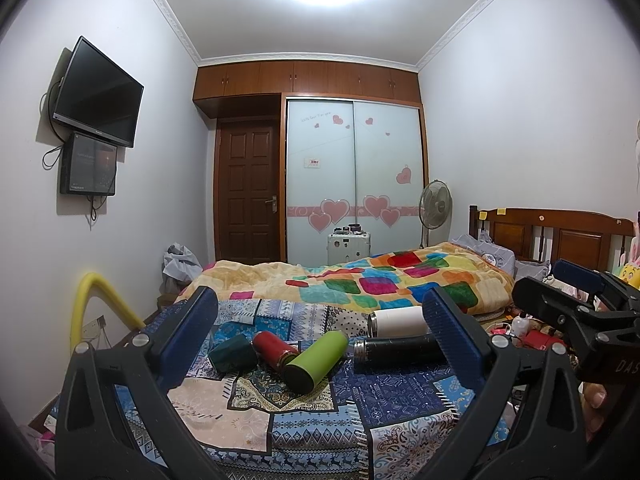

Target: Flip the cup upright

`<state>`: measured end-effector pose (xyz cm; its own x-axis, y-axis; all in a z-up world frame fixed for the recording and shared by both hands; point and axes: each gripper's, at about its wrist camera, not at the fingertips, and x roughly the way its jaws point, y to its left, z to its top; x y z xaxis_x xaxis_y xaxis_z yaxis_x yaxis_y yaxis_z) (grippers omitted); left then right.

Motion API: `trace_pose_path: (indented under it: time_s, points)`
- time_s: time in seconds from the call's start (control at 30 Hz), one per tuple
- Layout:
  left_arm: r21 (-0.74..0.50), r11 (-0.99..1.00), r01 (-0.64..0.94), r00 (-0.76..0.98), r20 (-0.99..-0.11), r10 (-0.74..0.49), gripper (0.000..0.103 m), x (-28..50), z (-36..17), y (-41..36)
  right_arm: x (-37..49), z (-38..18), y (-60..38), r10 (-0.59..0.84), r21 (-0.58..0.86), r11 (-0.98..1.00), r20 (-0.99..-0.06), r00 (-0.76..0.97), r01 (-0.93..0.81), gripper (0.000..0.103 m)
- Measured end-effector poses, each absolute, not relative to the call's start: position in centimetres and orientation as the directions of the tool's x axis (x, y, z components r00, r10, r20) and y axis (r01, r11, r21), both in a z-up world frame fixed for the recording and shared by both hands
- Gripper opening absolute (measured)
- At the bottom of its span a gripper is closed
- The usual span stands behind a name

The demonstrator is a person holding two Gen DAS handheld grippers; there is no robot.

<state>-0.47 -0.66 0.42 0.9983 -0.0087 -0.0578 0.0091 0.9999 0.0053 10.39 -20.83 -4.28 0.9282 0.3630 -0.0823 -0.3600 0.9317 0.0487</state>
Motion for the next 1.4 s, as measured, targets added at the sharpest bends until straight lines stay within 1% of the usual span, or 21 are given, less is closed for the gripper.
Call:
trace_pose_path:
  time_s: [0.37, 0.5, 0.57, 0.7, 0.87, 0.97, 1.2, 1.4]
  points:
    - [-0.008, 1.000, 0.011, 0.997, -0.078, -0.011, 0.103, 0.5, 0.2, -0.3, 11.1, -4.5, -20.2, 0.367, 0.046, 0.930, -0.117, 0.923, -0.364, 0.103]
    - [-0.010, 1.000, 0.007, 0.995, -0.101, -0.008, 0.103, 2.0, -0.7, -0.2, 12.8, -5.5, -20.4, 0.339, 0.023, 0.940, -0.146, 0.929, -0.340, 0.103]
    - [-0.015, 1.000, 0.004, 0.993, -0.116, -0.006, 0.103, 3.2, -1.4, -0.1, 14.2, -6.1, -20.5, 0.323, 0.005, 0.945, -0.176, 0.930, -0.327, 0.103]
    - [-0.028, 1.000, 0.009, 0.984, -0.176, -0.014, 0.103, 6.6, -3.1, 0.1, 18.3, -7.6, -21.0, 0.289, -0.036, 0.950, -0.266, 0.920, -0.309, 0.103]
    - [-0.032, 0.999, 0.018, 0.967, -0.255, -0.026, 0.103, 11.0, -5.8, 0.6, 25.2, -10.3, -21.8, 0.217, -0.130, 0.947, -0.416, 0.883, -0.294, 0.103]
    - [-0.043, 0.999, 0.033, 0.951, -0.305, -0.045, 0.103, 13.5, -7.5, 0.7, 28.4, -12.0, -22.1, 0.190, -0.179, 0.932, -0.500, 0.845, -0.316, 0.103]
    - [-0.030, 0.998, 0.053, 0.917, -0.394, -0.060, 0.103, 17.6, -10.7, 0.2, 33.9, -14.6, -21.6, 0.184, -0.245, 0.862, -0.662, 0.726, -0.443, 0.103]
    - [-0.002, 0.998, 0.064, 0.900, -0.433, -0.059, 0.103, 19.3, -12.8, -0.8, 37.8, -15.8, -21.5, 0.179, -0.250, 0.799, -0.770, 0.613, -0.547, 0.103]
